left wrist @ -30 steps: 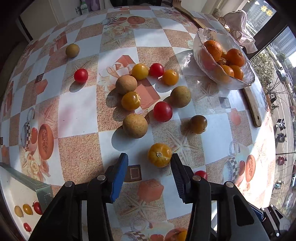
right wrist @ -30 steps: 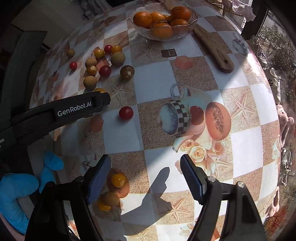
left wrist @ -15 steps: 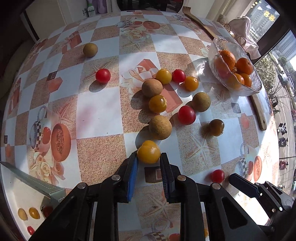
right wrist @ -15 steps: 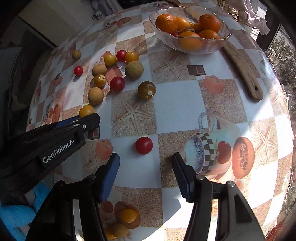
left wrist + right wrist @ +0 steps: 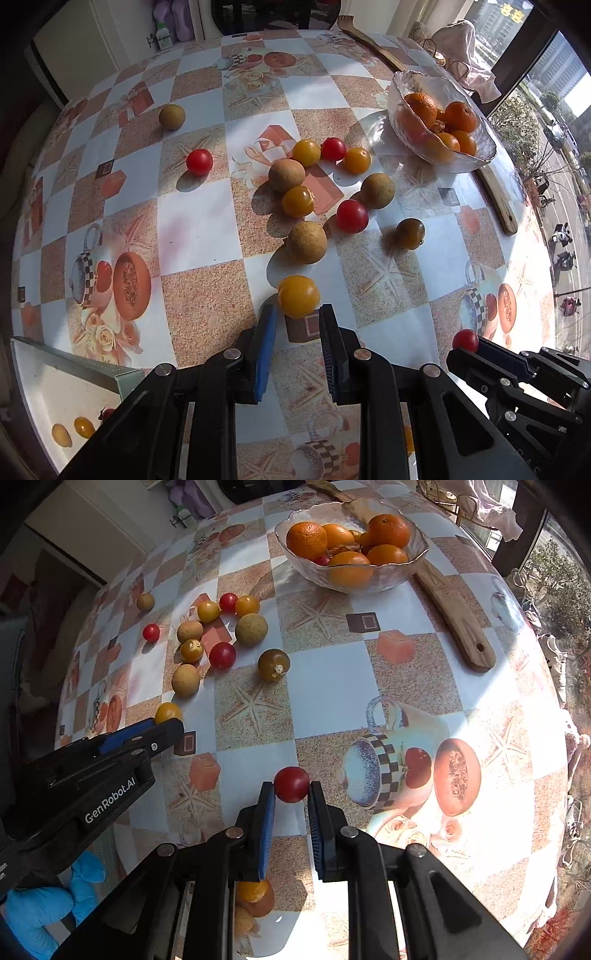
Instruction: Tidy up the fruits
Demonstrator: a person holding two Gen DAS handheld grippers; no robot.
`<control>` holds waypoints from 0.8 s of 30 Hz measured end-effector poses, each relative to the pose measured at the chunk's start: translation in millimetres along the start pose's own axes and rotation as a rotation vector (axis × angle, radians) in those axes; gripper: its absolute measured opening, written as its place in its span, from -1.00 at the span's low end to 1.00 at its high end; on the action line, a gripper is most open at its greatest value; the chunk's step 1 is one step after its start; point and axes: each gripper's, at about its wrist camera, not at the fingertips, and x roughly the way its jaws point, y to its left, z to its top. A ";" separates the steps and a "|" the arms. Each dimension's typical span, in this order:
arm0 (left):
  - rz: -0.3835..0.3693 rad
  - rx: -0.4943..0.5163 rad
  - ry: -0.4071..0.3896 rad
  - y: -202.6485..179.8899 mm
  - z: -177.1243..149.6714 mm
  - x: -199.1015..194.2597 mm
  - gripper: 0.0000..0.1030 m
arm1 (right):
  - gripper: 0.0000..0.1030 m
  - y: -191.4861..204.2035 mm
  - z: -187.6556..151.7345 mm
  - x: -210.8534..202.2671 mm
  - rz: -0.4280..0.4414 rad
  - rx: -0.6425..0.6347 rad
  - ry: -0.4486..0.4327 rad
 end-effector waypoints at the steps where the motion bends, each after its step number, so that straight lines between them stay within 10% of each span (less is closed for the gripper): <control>1: -0.004 0.005 -0.001 -1.4 -2.9 -4.7 -0.50 | -0.62 -1.8 -2.8 -3.3 0.004 0.007 0.002; 24: -0.028 0.085 0.002 -0.9 -84.9 -103.6 -0.50 | -0.61 -21.4 -69.4 -76.1 0.046 0.127 -0.011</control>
